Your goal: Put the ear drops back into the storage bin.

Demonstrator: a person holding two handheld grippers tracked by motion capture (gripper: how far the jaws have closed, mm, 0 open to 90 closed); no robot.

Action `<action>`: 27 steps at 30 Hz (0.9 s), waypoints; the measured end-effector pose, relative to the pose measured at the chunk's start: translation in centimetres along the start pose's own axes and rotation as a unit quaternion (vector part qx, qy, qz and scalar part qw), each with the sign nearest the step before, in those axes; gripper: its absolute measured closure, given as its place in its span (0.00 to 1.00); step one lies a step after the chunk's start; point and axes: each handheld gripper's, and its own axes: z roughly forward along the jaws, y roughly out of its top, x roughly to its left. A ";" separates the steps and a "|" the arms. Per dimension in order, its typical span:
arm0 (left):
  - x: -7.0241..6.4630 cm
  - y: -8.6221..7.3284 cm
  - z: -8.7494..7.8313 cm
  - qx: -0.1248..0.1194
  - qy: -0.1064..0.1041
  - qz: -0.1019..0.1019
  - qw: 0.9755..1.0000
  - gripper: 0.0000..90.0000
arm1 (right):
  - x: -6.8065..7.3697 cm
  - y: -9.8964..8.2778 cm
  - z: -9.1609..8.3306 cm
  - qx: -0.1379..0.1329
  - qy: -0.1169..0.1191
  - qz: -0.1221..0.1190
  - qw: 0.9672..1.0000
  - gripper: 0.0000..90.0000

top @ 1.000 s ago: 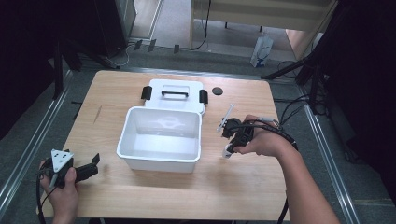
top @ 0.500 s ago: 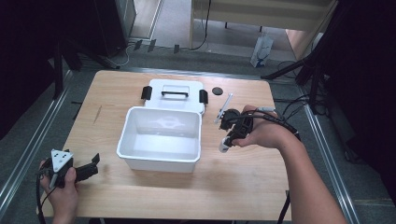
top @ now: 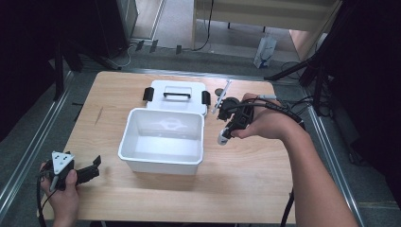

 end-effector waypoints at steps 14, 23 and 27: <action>0.0 0.0 0.0 -0.001 0.000 0.000 1.000 0.00 | 0.8 2.5 -1.9 -0.009 0.002 -0.020 1.000 0.80; 0.0 0.0 0.0 0.000 -0.002 0.001 1.000 0.00 | 1.8 4.8 -2.7 -0.011 0.000 -0.040 0.999 0.80; 0.1 0.0 0.0 -0.002 -0.002 -0.002 1.000 0.00 | 2.3 5.9 -2.6 -0.011 0.002 -0.051 0.999 0.80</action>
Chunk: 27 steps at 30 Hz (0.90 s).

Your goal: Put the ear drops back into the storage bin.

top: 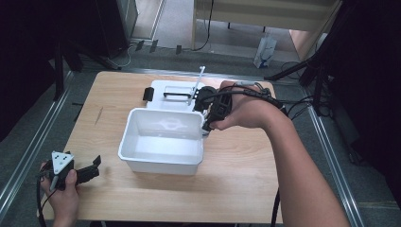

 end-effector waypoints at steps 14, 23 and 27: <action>0.0 0.0 0.0 0.003 -0.001 -0.001 1.000 0.00 | 0.4 1.8 2.3 0.007 0.013 -0.014 1.000 0.80; 0.0 0.0 0.0 0.002 -0.001 -0.002 1.000 0.00 | -0.1 1.3 4.0 0.009 0.012 -0.016 1.000 0.80; 0.0 0.0 0.0 0.001 -0.001 -0.002 1.000 0.00 | -0.1 1.3 4.4 0.009 0.011 -0.018 1.000 0.80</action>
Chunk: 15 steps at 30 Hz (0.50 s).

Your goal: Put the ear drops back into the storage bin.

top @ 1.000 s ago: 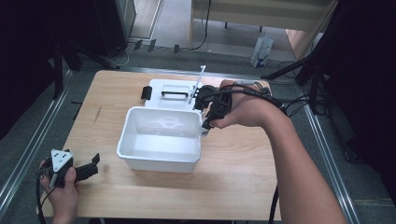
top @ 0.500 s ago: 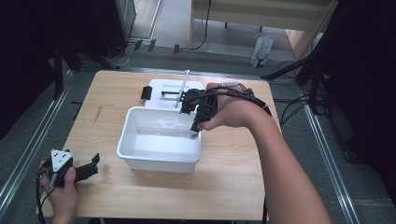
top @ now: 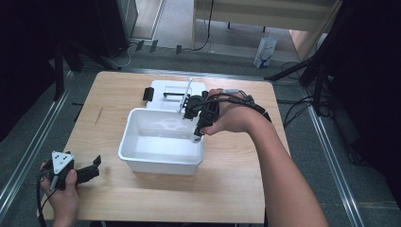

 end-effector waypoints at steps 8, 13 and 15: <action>0.0 0.0 0.0 0.000 0.000 0.000 1.000 0.00 | 0.0 0.2 1.2 0.009 0.000 -0.007 1.000 0.80; 0.0 0.0 0.0 0.001 -0.001 0.000 1.000 0.00 | 0.1 0.3 2.0 0.012 0.001 -0.009 1.000 0.80; 0.0 0.0 0.0 0.001 -0.001 0.001 1.000 0.00 | 0.1 0.4 2.5 0.014 0.001 -0.013 1.000 0.80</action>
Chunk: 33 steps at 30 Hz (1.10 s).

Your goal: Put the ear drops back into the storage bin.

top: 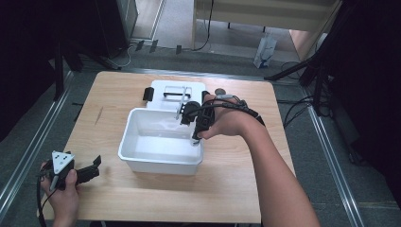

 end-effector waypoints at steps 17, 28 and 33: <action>0.0 0.0 0.0 0.001 -0.001 0.000 1.000 0.00 | -0.2 0.3 2.0 0.009 0.007 0.002 1.000 0.80; 0.0 0.0 0.0 -0.001 -0.001 0.000 1.000 0.00 | -0.3 0.4 3.6 0.021 0.006 -0.005 1.000 0.79; 0.0 0.0 0.0 -0.001 -0.001 -0.001 1.000 0.00 | -0.4 0.2 4.3 0.021 0.002 -0.013 1.000 0.80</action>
